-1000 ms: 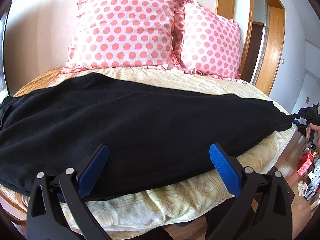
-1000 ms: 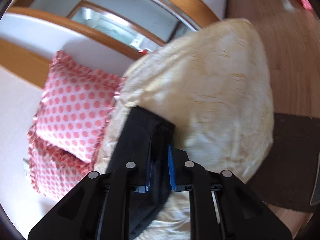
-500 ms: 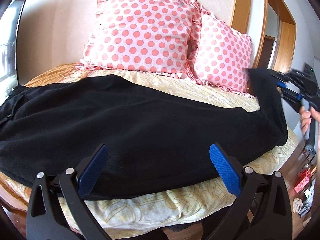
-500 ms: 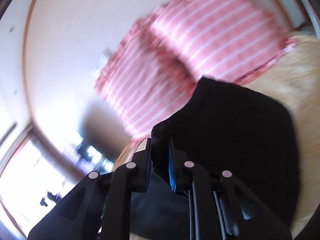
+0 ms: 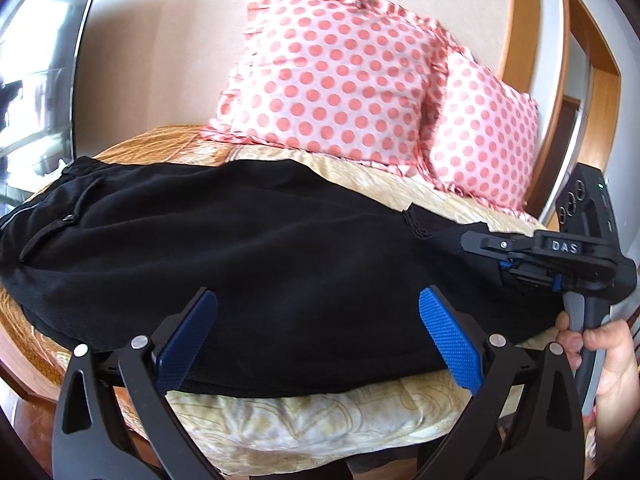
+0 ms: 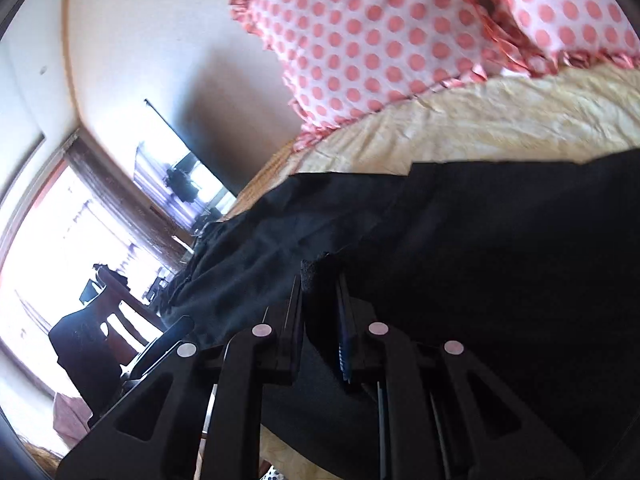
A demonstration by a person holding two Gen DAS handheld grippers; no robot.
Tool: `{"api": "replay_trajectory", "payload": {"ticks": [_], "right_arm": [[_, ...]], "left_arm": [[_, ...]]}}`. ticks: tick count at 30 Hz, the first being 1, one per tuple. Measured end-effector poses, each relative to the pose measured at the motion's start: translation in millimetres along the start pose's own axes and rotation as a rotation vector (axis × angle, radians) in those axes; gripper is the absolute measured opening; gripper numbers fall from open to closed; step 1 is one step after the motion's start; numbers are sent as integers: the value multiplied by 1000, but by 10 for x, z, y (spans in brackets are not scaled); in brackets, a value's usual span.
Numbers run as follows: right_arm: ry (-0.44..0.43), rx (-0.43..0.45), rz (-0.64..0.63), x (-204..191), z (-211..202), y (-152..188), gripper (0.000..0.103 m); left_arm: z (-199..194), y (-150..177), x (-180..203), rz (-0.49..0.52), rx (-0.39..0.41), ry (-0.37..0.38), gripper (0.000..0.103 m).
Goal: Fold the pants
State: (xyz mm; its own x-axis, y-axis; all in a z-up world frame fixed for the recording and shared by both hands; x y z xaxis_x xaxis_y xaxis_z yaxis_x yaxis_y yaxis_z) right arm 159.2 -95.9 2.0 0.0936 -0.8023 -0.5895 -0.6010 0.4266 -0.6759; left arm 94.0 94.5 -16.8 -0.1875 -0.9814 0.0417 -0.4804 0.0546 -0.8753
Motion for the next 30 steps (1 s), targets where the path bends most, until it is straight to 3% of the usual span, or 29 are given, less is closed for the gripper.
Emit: {"api": "replay_trajectory", "payload": {"ticks": [3, 4, 6, 8, 18, 22, 30], "right_arm": [[-108, 41, 39, -132, 7, -97, 15], [-101, 36, 4, -191, 59, -62, 15], [-5, -49, -104, -267, 295, 122, 15], [-30, -90, -100, -303, 411, 225, 15], [-90, -3, -71, -399, 355, 135, 15], [-66, -70, -134, -466, 536, 338, 15], [34, -102, -260, -382, 551, 606, 15]], "left_arm": [[-24, -8, -53, -25, 6, -4, 101], [-27, -7, -72, -34, 4, -6, 101], [-35, 0, -97, -44, 1, -8, 101], [-42, 12, -116, -46, -6, -14, 101], [-66, 52, -214, -66, -17, -48, 101], [-104, 46, -241, -66, -11, -58, 101], [-251, 74, -451, -78, 5, -119, 101]]}}
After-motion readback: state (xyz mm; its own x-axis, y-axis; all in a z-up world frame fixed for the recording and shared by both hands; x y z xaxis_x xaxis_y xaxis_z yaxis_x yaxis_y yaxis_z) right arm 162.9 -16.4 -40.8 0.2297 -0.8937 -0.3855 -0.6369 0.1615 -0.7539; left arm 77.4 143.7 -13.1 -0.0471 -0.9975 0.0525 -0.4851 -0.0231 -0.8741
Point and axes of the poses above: each gripper's, at about its wrist camera, not at the fingertips, and z roughly the way its jaws point, x to its right, y to its underside, the point moved 8 cm from there along z, roughly the way its jaws point, and after that the axes turned 11 degrees about z, right-handed, at the moved point
